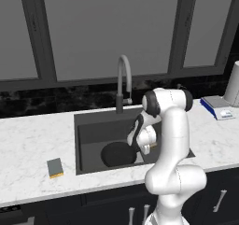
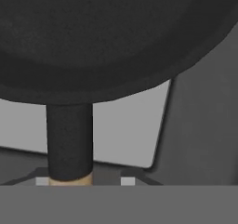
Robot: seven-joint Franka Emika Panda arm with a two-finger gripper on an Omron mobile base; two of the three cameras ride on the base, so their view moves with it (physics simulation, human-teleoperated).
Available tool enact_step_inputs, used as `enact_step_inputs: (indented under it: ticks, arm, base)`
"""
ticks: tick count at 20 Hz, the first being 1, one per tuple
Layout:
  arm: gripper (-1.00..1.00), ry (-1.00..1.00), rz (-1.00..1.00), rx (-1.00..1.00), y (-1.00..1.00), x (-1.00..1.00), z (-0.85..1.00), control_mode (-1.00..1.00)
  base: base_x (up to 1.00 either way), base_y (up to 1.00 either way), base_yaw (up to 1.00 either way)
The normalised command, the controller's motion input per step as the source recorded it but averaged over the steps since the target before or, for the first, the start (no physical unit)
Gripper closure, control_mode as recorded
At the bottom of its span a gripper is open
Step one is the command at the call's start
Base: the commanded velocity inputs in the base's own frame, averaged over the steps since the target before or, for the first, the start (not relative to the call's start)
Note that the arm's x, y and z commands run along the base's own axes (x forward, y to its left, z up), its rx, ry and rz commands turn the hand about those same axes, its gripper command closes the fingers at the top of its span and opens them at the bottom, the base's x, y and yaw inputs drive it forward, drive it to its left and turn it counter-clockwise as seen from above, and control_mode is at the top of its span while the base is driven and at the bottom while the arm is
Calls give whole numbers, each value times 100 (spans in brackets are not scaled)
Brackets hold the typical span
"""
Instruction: Pick the pan and sponge and place them into the sink. Then turn on the water.
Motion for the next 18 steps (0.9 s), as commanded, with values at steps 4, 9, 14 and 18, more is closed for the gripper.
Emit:
enact_step_inputs:
  ticks: [4, 9, 14, 18]
  arm:
    - [-100, -1, 0, 0, 0, 1, -4, -100]
    - [-100, -2, 0, 0, 0, -25, 9, -100]
    - [-100, 0, -5, 1, 0, -27, 78, -100]
    - [-100, 0, -8, 10, 0, -37, 100, -100]
  base:
    - [0, 0, 0]
    - [0, 0, 0]
    - [0, 0, 0]
    - [0, 0, 0]
